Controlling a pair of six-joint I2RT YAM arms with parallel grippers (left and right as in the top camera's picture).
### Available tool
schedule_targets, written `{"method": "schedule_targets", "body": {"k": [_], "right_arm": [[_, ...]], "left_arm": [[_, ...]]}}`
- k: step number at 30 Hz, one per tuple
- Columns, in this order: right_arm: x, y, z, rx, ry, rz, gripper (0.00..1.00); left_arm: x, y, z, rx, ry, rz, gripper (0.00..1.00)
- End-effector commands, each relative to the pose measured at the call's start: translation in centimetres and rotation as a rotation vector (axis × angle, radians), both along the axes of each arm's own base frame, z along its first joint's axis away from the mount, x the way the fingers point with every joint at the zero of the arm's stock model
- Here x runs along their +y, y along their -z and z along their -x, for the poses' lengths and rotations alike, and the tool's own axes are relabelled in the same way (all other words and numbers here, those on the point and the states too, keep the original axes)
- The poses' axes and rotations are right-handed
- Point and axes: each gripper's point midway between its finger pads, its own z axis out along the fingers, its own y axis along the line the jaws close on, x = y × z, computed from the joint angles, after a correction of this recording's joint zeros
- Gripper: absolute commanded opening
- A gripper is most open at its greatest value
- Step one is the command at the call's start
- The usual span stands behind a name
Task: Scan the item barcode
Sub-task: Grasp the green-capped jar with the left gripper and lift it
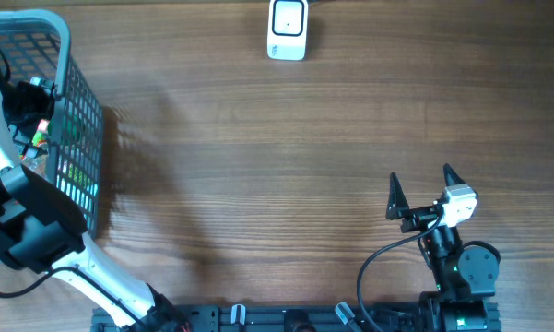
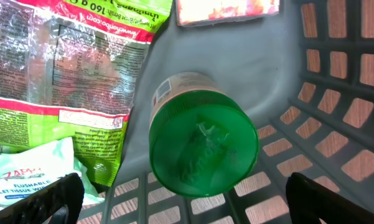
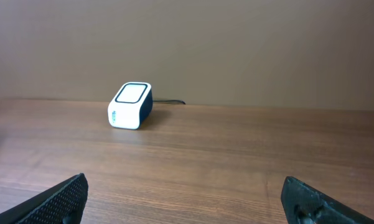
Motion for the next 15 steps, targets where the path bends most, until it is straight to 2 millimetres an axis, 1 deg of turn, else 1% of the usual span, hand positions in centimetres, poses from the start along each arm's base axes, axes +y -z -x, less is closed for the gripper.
{"method": "schedule_targets", "body": {"k": [1,11,15], "right_arm": [[0.3,0.0,0.0,0.003,-0.017,-0.012,1.0],[0.3,0.0,0.0,0.003,-0.017,-0.012,1.0],[0.3,0.0,0.0,0.003,-0.017,-0.012,1.0]], "left_arm": [[0.3,1.6,-0.2,0.036,-0.012,-0.001,1.0],[0.1,5.2,-0.4,0.109,-0.005,0.043,1.0],[-0.1,5.5,-0.7,0.103,0.002,0.046,1.0]]}}
